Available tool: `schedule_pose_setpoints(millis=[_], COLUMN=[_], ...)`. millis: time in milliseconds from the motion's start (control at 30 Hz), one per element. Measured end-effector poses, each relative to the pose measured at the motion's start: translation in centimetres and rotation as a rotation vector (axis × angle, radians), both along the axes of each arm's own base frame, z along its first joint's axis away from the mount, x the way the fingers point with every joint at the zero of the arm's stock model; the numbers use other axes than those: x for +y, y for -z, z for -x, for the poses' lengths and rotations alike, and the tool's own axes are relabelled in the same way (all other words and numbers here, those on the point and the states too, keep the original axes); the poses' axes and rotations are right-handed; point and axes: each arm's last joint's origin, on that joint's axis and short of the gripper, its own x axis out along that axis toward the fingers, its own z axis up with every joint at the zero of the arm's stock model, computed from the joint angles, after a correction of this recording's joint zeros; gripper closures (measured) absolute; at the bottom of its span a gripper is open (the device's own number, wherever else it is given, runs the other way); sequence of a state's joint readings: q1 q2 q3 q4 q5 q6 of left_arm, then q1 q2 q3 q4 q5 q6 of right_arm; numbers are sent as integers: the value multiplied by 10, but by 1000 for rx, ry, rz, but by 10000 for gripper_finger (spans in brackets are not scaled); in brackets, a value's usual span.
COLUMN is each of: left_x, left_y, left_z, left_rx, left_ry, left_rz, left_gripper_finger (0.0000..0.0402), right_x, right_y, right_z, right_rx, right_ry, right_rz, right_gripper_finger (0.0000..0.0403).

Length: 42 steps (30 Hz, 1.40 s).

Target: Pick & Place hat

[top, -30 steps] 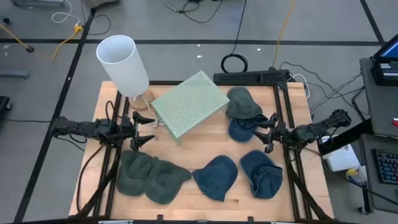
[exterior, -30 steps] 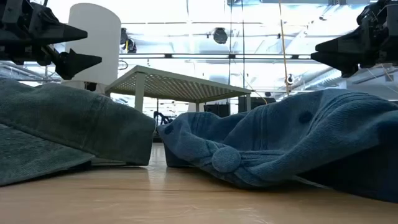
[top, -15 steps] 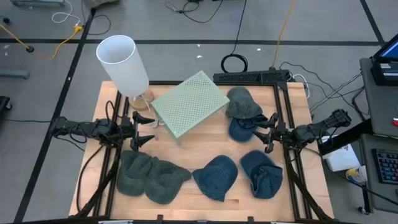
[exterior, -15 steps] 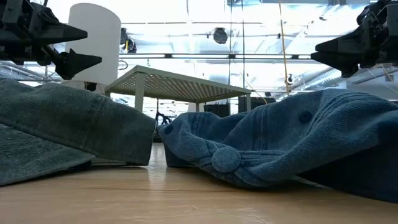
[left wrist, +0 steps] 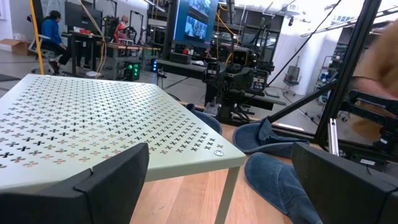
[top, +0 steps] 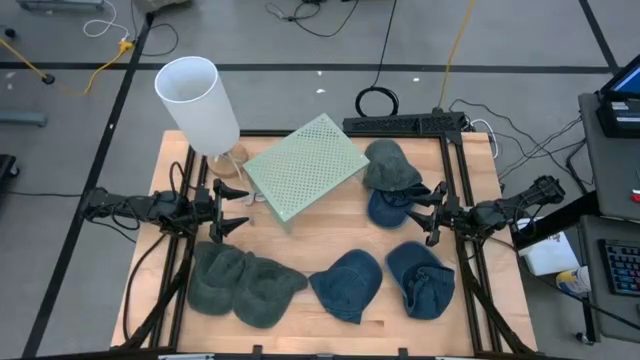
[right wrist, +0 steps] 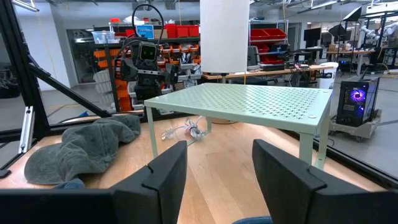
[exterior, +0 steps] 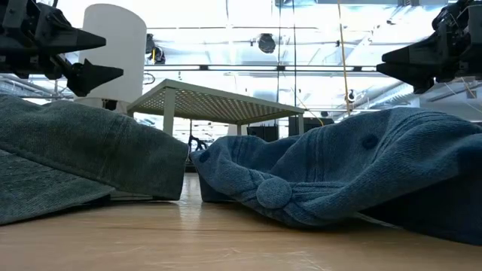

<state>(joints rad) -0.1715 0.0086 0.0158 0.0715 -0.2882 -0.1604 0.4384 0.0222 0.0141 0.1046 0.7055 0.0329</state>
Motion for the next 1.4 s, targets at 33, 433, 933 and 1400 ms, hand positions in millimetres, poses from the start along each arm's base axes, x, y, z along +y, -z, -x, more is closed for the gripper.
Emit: schedule_pose_setpoints(millis=[33,433,933,1400], left_x=[0,0,0,0], left_y=[0,0,0,0], left_z=[0,0,0,0], left_rx=[0,0,0,0], left_ry=[0,0,0,0], left_rz=[0,0,0,0], left_gripper_finger=[2,2,2,2], right_x=[0,0,0,-1], right_y=[0,0,0,-20], right_z=[0,0,0,-2], right_rx=[0,0,-14,115], right_ry=[0,0,-4,70], right_rz=[0,0,-47,67], right_gripper_finger=[225,226,226,206])
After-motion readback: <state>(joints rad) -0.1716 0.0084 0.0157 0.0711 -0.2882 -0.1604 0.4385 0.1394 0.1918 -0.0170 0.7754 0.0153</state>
